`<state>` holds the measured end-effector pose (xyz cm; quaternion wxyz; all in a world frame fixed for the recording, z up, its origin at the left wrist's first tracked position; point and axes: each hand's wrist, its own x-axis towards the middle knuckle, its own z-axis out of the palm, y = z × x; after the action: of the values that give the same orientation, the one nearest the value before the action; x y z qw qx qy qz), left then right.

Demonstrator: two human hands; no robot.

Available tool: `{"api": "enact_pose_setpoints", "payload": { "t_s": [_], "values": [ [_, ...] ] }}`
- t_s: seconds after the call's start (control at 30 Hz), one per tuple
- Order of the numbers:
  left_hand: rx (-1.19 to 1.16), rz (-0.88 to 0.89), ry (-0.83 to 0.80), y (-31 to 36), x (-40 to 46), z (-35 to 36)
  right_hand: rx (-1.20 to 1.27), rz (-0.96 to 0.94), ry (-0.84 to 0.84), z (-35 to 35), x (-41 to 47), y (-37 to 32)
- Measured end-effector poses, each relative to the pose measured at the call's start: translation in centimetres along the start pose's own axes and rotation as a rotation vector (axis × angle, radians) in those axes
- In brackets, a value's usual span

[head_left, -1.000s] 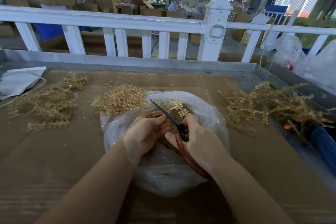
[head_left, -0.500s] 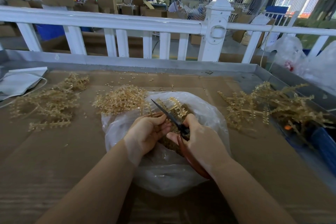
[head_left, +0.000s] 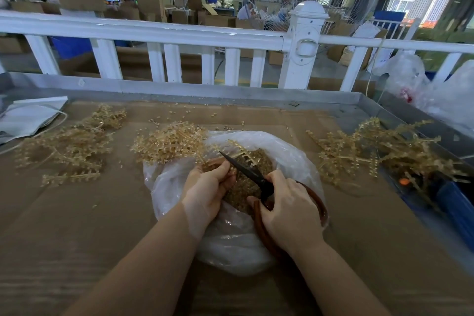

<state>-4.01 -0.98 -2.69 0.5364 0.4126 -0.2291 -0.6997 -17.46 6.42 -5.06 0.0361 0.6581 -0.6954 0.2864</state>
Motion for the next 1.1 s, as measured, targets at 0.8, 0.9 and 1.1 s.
{"api": "enact_pose_setpoints", "payload": {
  "t_s": [0.8,0.9,1.1],
  "values": [
    [0.072,0.008,-0.083,0.0,-0.3,-0.2,0.273,0.097,-0.088,-2.0,2.7,-1.3],
    [0.112,0.02,-0.112,0.0,-0.3,-0.2,0.306,0.104,-0.066,-2.1,3.0,-1.5],
    [0.178,0.018,-0.125,-0.1,-0.7,-0.3,0.322,0.093,-0.089,-2.0,3.1,-2.0]
  ]
}}
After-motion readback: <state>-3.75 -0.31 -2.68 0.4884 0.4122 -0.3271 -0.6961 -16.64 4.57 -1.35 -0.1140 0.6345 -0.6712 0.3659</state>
